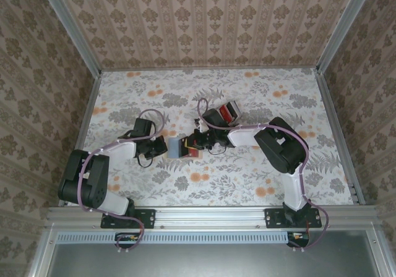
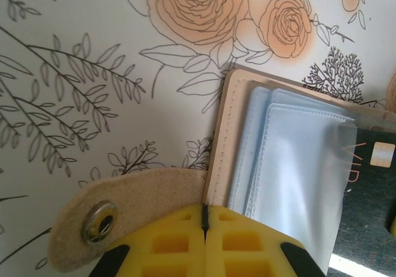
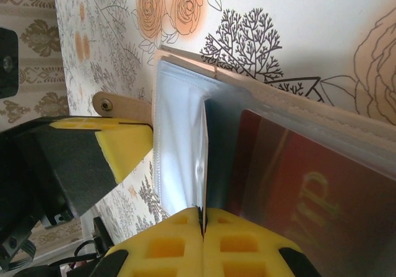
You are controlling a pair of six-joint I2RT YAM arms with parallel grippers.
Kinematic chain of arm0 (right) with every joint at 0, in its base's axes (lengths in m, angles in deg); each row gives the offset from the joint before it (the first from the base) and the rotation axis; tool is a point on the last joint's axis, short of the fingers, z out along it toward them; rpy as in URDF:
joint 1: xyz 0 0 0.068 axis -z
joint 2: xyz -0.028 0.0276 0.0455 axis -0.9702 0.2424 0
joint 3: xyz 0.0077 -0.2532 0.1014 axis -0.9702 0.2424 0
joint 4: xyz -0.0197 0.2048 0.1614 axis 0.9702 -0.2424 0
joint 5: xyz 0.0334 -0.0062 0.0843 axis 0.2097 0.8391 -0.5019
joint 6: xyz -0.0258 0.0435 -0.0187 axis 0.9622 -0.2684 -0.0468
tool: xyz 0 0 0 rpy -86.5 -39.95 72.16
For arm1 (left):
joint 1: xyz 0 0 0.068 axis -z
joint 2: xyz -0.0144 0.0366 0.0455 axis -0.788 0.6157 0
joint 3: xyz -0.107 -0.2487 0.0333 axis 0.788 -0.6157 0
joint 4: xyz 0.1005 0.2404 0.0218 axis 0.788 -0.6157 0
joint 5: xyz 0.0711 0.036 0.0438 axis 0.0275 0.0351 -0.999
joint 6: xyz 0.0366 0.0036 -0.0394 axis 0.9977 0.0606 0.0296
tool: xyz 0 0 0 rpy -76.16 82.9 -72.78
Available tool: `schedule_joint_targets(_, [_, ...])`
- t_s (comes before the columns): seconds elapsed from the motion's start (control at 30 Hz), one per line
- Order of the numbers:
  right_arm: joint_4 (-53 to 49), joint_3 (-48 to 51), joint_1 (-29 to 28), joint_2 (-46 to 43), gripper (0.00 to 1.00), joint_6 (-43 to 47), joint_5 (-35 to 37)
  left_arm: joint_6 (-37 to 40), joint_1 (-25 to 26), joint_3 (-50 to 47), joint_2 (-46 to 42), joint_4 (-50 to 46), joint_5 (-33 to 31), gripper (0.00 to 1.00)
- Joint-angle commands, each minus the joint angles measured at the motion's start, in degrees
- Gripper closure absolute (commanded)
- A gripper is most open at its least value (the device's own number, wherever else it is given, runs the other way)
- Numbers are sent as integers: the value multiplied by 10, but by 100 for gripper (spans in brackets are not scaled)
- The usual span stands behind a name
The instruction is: Put the credit cards into the card holder
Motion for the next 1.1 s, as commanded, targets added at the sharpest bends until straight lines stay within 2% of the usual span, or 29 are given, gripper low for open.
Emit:
schedule_joint_targets(0.0, [-17,-15,-1,11,97,14,-21,-14,15,-3,19,-8,-2,100])
schedule_joint_targets(0.5, [-42,-26,-2,15,96,32,40,-33,45,-1,24,-9,-9,100])
schedule_joint_targets(0.63, [-62,-36,-14,14,96,50,71,-62,65,-21,30,21,-12,100])
schedule_joint_targets(0.9, [-96,-47,-24,16,90,73,107,-84,78,-30,37,36,-20,100])
schedule_joint_targets(1.07, [-125,-50,-25,2,80,93,127,-69,78,-17,26,9,-35,100])
